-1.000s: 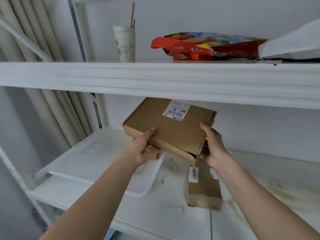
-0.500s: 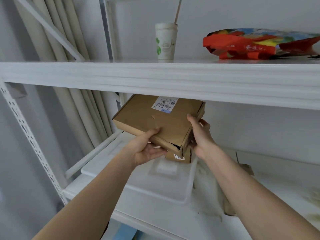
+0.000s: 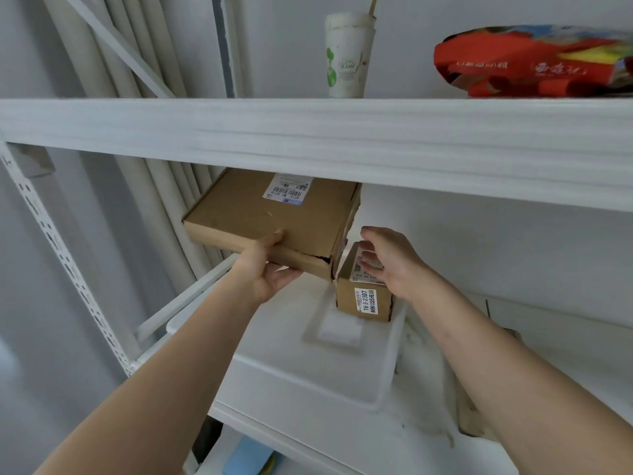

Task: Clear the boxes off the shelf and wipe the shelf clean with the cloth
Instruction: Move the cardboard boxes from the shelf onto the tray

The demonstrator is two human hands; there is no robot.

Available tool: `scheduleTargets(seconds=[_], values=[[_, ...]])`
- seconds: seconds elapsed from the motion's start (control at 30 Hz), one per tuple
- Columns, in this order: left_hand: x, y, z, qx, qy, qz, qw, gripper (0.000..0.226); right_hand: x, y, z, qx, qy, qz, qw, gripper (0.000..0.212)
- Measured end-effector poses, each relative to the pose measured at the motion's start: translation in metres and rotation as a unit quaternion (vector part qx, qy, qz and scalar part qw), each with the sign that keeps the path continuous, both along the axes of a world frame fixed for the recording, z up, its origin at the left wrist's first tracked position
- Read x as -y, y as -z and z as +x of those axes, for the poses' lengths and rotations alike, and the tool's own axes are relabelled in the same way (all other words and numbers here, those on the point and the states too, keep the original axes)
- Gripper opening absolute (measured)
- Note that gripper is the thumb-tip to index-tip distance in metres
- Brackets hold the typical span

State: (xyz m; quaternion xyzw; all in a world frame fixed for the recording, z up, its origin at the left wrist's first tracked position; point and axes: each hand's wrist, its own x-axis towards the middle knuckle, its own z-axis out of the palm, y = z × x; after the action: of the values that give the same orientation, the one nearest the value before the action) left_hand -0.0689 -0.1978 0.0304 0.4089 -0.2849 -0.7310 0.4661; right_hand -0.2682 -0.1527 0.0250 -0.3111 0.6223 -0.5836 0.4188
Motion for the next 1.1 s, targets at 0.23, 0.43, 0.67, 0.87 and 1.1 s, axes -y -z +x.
scheduleTargets(seconds=[0.23, 0.43, 0.67, 0.87, 1.1], values=[[0.032, 0.016, -0.003, 0.046, -0.015, 0.047, 0.998, 0.017, 0.010, 0.014, -0.004, -0.111, 0.059, 0.029, 0.992, 0.020], [0.062, 0.028, 0.000, 0.101, 0.018, 0.066, 0.992, 0.037, 0.028, 0.028, 0.001, -0.309, 0.092, 0.146, 0.935, 0.048], [0.092, 0.049, -0.006, 0.120, 0.042, 0.074, 0.989, 0.048, 0.034, 0.045, 0.010, -0.407, 0.068, 0.229, 0.882, 0.052], [0.097, 0.073, -0.022, 0.090, 0.058, 0.092, 0.990, 0.044, 0.039, 0.053, 0.018, -0.449, 0.084, 0.270, 0.848, 0.087], [0.100, 0.089, -0.036, 0.057, 0.080, 0.118, 0.988, 0.047, 0.041, 0.056, 0.024, -0.437, 0.130, 0.275, 0.847, 0.094]])
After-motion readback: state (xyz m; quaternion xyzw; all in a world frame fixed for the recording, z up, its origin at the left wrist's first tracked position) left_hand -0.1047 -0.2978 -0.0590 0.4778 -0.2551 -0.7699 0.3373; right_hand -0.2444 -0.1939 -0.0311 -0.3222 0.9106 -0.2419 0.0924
